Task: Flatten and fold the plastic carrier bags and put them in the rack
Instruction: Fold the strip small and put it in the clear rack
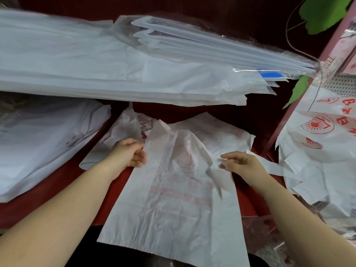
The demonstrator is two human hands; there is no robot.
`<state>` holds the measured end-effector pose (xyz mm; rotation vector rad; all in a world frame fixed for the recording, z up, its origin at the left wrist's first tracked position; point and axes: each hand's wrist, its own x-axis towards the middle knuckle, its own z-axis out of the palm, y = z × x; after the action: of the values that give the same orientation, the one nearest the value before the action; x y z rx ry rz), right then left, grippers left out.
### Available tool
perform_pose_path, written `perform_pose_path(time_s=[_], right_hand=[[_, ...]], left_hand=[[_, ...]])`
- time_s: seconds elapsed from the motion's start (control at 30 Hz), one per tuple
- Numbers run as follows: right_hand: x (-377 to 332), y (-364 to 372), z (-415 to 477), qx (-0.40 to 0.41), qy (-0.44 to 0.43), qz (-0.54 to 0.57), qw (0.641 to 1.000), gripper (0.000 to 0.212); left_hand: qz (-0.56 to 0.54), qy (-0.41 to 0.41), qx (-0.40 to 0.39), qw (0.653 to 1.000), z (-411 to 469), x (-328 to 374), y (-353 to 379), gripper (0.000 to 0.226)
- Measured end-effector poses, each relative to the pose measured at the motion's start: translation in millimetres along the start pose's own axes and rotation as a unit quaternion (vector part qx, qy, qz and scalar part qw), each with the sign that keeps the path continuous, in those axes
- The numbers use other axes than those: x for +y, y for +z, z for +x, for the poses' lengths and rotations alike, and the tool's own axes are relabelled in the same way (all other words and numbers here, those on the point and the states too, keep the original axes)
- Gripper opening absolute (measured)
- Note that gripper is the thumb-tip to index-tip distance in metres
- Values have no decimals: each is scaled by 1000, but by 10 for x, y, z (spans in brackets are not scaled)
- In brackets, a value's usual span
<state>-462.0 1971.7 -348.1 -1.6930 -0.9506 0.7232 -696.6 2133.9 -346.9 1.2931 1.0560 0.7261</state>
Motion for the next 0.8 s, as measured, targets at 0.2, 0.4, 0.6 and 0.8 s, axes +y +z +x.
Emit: perform_pose_path(time_s=[0.2, 0.4, 0.6, 0.8], right_hand=[[51, 25, 7, -16, -43, -100, 994, 21], [150, 100, 1, 54, -54, -85, 993, 21], [226, 88, 109, 111, -22, -26, 993, 22], [177, 85, 64, 107, -25, 76, 991, 28]], left_hand=[[142, -12, 0, 990, 194, 108, 79, 29], [63, -50, -8, 997, 310, 188, 235, 35], [-65, 6, -29, 997, 113, 384, 196, 8], [52, 35, -103, 993, -520, 92, -66, 18]])
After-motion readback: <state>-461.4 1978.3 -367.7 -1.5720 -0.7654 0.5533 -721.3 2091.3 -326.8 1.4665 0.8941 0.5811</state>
